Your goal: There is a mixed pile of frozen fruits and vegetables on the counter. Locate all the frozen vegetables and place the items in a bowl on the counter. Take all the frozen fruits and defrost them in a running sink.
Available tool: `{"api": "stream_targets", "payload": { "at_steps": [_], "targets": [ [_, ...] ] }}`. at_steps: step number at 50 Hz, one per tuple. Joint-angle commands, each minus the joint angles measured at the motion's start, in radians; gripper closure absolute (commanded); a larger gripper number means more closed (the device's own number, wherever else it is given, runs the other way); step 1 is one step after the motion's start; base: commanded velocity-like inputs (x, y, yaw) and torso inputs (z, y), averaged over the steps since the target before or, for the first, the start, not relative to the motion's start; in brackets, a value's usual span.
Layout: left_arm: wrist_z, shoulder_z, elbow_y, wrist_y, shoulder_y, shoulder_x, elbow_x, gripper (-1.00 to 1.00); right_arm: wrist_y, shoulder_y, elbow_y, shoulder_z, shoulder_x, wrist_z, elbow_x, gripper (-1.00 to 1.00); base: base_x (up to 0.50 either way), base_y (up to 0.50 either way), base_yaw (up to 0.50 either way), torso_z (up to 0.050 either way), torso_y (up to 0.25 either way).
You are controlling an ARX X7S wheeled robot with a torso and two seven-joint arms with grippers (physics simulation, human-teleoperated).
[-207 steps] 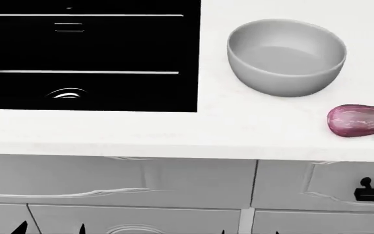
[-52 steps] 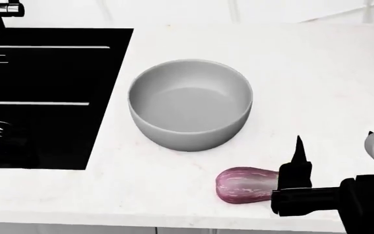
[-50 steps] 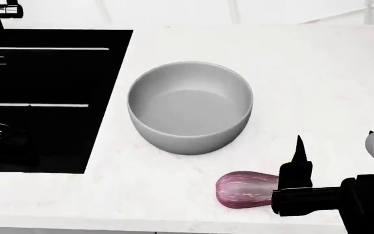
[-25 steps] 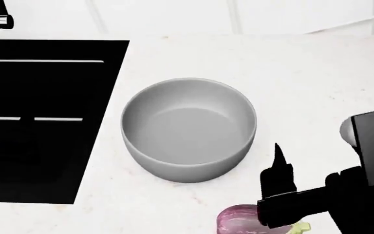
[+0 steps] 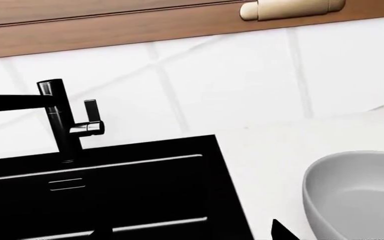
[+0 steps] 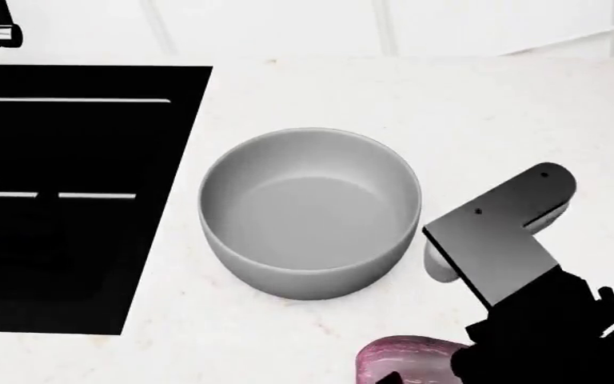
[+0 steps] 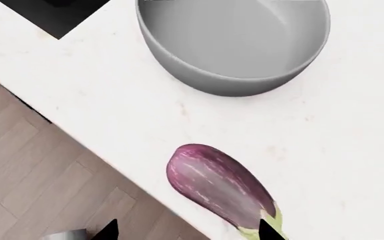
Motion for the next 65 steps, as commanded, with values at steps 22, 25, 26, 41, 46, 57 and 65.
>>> {"api": "stream_targets", "payload": {
  "at_steps": [22, 25, 26, 41, 46, 57, 65],
  "targets": [
    [0.008, 0.009, -0.032, 0.038, 0.023, 0.003, 0.002, -1.00, 0.017, 0.478, 0.030, -0.702, -0.154, -1.071, -0.973, -1.00, 0.00, 0.00, 0.00, 0.000, 0.000],
    [0.011, 0.012, -0.037, 0.045, 0.026, 0.004, 0.002, -1.00, -0.006, 0.478, 0.051, -0.742, -0.171, -1.105, -1.024, -1.00, 0.00, 0.00, 0.00, 0.000, 0.000],
    [0.011, 0.016, -0.039, 0.049, 0.029, 0.006, 0.005, -1.00, -0.018, 0.482, 0.059, -0.757, -0.181, -1.125, -1.045, -1.00, 0.00, 0.00, 0.00, 0.000, 0.000],
    [0.018, 0.007, -0.050, 0.070, 0.053, -0.003, 0.004, -1.00, -0.142, 0.394, 0.128, -0.843, -0.235, -1.233, -1.132, -1.00, 0.00, 0.00, 0.00, 0.000, 0.000],
    [0.022, 0.004, -0.051, 0.073, 0.057, -0.009, 0.001, -1.00, -0.166, 0.369, 0.153, -0.870, -0.236, -1.249, -1.161, -1.00, 0.00, 0.00, 0.00, 0.000, 0.000],
    [0.016, 0.019, -0.059, 0.083, 0.065, 0.002, 0.009, -1.00, -0.212, 0.328, 0.218, -0.919, -0.246, -1.279, -1.221, -1.00, 0.00, 0.00, 0.00, 0.000, 0.000],
    [0.018, 0.013, -0.060, 0.083, 0.069, -0.003, 0.002, -1.00, -0.229, 0.324, 0.221, -0.932, -0.251, -1.287, -1.239, -1.00, 0.00, 0.00, 0.00, 0.000, 0.000]
  ]
}}
